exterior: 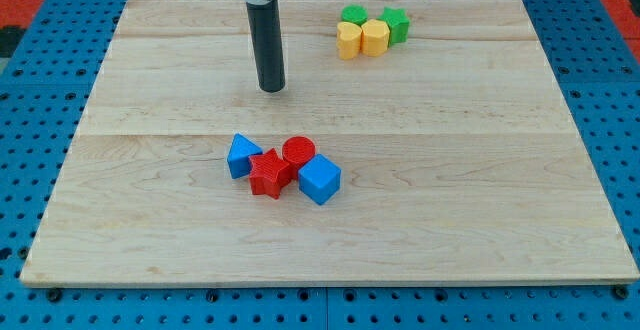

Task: Push the group of blocks to the down

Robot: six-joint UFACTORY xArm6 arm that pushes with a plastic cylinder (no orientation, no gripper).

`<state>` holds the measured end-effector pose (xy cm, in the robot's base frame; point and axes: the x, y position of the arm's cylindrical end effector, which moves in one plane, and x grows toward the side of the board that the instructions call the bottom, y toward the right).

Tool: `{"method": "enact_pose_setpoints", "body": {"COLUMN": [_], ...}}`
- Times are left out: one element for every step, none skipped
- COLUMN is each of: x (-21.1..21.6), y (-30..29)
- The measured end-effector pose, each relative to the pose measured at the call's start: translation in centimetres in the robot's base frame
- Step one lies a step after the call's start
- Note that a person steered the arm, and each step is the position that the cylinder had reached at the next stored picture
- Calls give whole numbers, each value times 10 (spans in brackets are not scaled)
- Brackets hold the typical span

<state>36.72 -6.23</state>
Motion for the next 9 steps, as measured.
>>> {"method": "enact_pose_setpoints", "body": {"x": [0,0,0,0,0,0,-44,-111,-123], "y": [0,7,14,29,63,176,254,244,199]}}
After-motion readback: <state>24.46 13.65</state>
